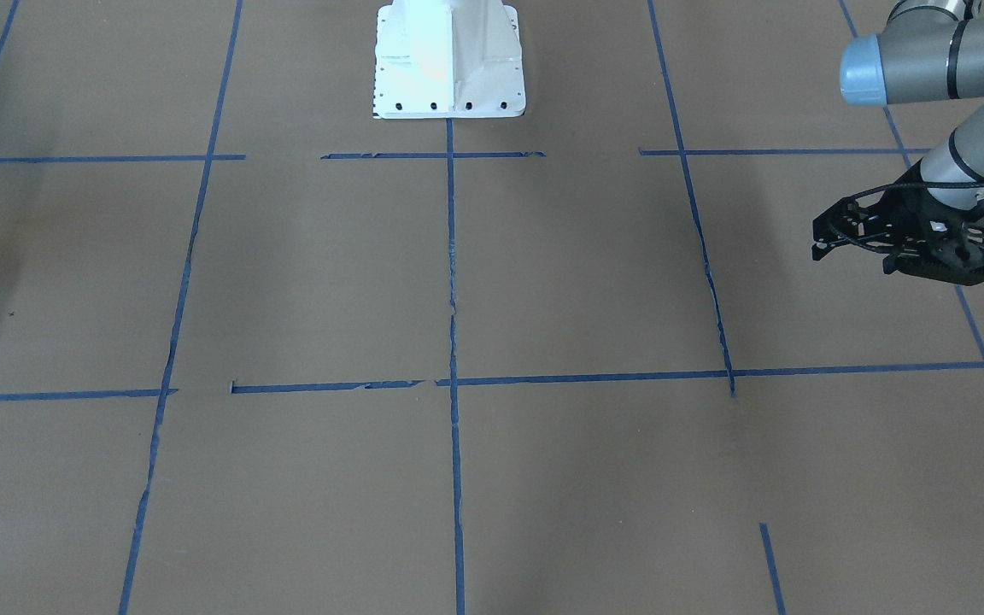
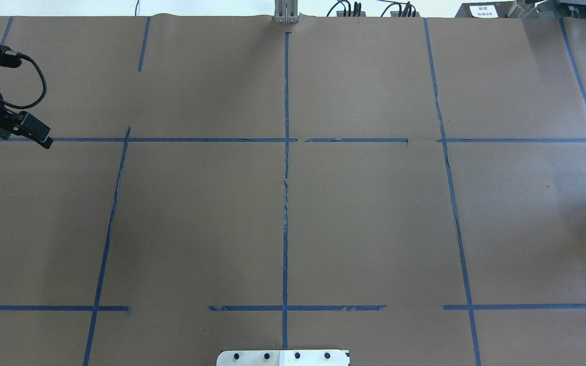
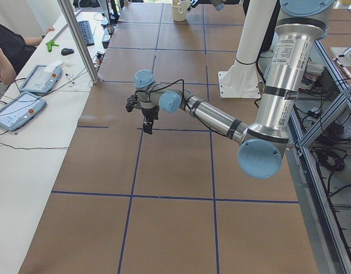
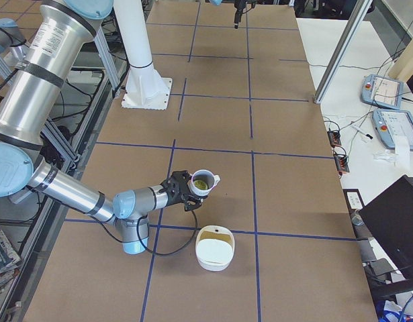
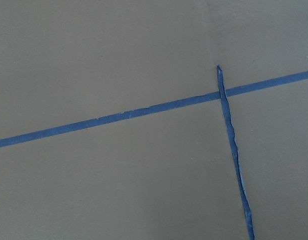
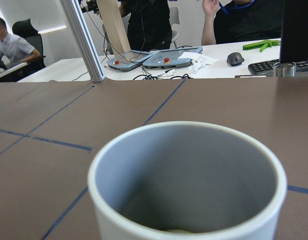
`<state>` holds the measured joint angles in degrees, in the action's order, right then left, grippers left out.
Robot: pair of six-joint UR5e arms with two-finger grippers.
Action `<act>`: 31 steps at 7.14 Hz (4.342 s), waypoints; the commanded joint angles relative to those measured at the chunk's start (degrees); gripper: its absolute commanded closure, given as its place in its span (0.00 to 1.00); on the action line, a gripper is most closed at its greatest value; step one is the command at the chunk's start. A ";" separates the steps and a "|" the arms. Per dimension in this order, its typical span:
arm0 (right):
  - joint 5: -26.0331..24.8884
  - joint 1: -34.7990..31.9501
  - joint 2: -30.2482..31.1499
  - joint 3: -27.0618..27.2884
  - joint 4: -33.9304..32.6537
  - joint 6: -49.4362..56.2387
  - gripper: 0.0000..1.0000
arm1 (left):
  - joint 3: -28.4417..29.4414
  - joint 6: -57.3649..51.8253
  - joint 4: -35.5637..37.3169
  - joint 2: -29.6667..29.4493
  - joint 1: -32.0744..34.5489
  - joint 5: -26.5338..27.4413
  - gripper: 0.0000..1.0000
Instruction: Left arm hands cup to right arm to dump lemon
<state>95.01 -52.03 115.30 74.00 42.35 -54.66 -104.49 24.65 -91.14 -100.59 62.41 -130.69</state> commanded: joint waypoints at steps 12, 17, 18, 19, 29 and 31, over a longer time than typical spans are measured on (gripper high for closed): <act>-10.25 -15.47 -10.97 -3.76 8.69 -96.88 0.76 | -0.98 0.05 0.00 -0.22 0.08 0.09 0.00; -14.85 -16.09 -11.06 -9.66 16.62 -117.59 0.75 | -0.89 0.05 0.09 -0.22 0.08 0.09 0.00; -14.85 -16.09 -11.06 -9.66 16.62 -117.69 0.75 | -0.89 0.05 0.09 -0.22 0.00 0.09 0.00; -14.85 -16.09 -11.06 -9.66 16.62 -117.69 0.75 | -0.89 0.05 0.09 -0.22 -0.01 0.09 0.00; -5.11 -16.09 -10.27 -9.66 14.17 -69.69 0.73 | 0.08 0.05 0.09 -0.22 -0.01 0.00 0.00; -5.10 -16.17 -9.13 -9.66 11.10 -51.68 0.73 | -0.18 0.05 0.09 -0.22 -0.01 -0.09 0.00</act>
<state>89.59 -68.16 105.54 64.33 55.24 -117.38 -104.51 24.70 -91.05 -100.83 62.40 -130.72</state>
